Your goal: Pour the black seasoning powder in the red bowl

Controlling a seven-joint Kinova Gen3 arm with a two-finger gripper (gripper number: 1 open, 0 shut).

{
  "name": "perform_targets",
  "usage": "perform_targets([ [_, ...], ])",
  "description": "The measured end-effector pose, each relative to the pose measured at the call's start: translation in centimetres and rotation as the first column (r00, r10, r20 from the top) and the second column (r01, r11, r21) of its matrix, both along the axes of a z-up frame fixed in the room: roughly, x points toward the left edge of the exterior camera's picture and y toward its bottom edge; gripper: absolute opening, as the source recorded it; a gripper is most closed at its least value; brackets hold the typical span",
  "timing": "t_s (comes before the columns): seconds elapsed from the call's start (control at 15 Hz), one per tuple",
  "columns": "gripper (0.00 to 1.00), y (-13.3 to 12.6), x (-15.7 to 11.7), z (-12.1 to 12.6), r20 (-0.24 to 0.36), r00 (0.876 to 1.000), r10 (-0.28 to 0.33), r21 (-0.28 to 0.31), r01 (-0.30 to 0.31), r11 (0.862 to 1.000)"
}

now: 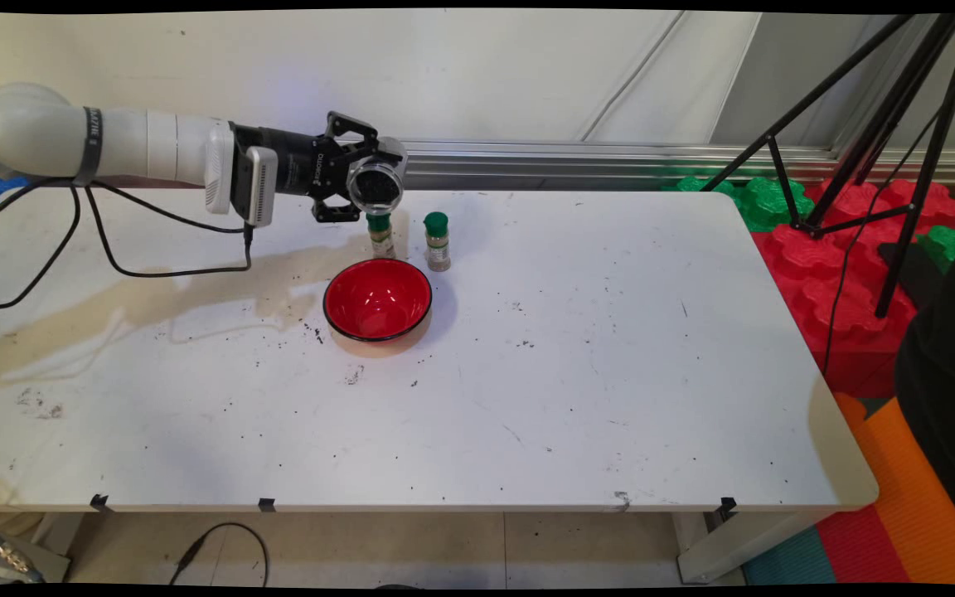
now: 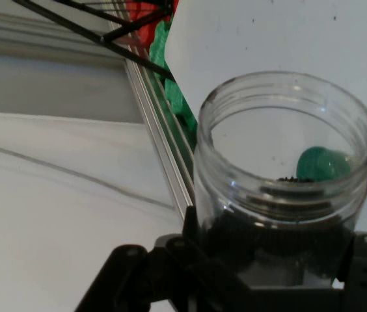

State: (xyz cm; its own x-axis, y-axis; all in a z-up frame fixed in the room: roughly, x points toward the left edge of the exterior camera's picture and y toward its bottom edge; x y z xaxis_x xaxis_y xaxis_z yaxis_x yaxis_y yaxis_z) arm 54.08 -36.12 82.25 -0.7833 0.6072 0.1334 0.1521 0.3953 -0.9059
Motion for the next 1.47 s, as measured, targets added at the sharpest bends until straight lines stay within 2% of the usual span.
perform_targets([
  [0.6, 0.0, 1.1, 0.2, -0.7, 0.098, 0.994, -0.046, -0.081, 0.054, 0.995],
  [1.47, 0.0, 2.1, 0.1, -0.9, 0.236, 0.968, -0.092, -0.186, 0.137, 0.973],
])
